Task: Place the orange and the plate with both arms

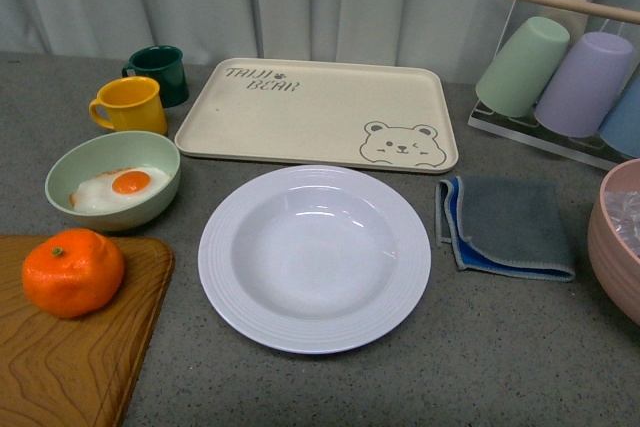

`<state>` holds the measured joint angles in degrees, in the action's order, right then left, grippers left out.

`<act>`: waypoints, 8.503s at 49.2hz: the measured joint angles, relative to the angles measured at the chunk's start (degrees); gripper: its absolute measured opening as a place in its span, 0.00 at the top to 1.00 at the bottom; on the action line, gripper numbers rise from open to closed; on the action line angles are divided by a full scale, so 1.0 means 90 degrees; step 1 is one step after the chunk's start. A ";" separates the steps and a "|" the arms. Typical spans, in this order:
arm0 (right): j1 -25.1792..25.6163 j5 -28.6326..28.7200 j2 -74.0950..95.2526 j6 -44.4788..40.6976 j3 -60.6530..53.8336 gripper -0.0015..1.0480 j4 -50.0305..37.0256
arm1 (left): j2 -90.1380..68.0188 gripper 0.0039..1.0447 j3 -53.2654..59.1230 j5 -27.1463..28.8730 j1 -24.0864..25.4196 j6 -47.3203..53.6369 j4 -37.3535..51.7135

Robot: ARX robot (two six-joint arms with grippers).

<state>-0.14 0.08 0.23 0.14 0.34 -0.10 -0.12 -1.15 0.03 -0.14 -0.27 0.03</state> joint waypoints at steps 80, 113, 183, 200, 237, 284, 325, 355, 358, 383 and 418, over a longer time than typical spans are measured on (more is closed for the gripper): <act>0.0000 0.0000 0.0000 -0.0002 0.0000 0.09 0.0000 | 0.0000 0.06 0.0000 0.0000 0.0000 0.0000 0.0000; 0.0000 0.0000 0.0000 -0.0002 0.0000 0.09 0.0000 | -0.0034 0.06 -0.0015 0.0085 -0.0024 0.0000 -0.0049; 0.0000 0.0002 -0.0002 -0.0002 0.0000 0.09 0.0000 | -1.1159 0.06 -0.3563 -0.0036 -0.0211 -0.1039 0.1921; 0.0000 0.0000 -0.0002 -0.0002 0.0000 0.09 0.0000 | -1.1412 0.06 -0.3723 -0.0080 -0.0197 -0.1365 0.1817; 0.0000 0.0000 -0.0002 -0.0002 0.0000 0.09 0.0000 | -1.0625 0.52 -0.3621 -0.0291 -0.1477 -0.1375 0.1824; 0.0000 0.0002 -0.0002 -0.0002 0.0000 0.09 0.0000 | -1.2862 0.53 -0.6003 0.0532 -0.3269 -0.2135 0.1447; 0.0000 0.0002 -0.0002 -0.0002 0.0000 0.09 0.0000 | -1.2726 0.06 -0.5982 0.0697 -0.3106 -0.2331 0.1664; 0.0000 0.0005 -0.0002 -0.0002 0.0000 0.09 0.0000 | -1.0108 0.90 -0.1515 0.1644 -0.1659 -0.0090 0.8344; 0.0000 0.0002 -0.0002 -0.0002 -0.0002 0.09 0.0000 | -0.9809 0.97 -0.1309 0.1525 -0.1537 -0.0100 0.8242; 0.0000 0.0002 -0.0002 -0.0002 0.0000 0.09 0.0000 | -0.6302 0.97 -0.0253 0.0634 -0.0656 -0.0022 0.5843; 0.0000 0.0002 -0.0002 -0.0002 0.0000 0.09 0.0000 | -0.2824 0.97 -0.0002 -0.0002 0.0000 -0.0017 0.2834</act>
<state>-0.14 0.10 0.21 0.12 0.34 -0.10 -25.54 -1.17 0.01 -0.14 -0.43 25.54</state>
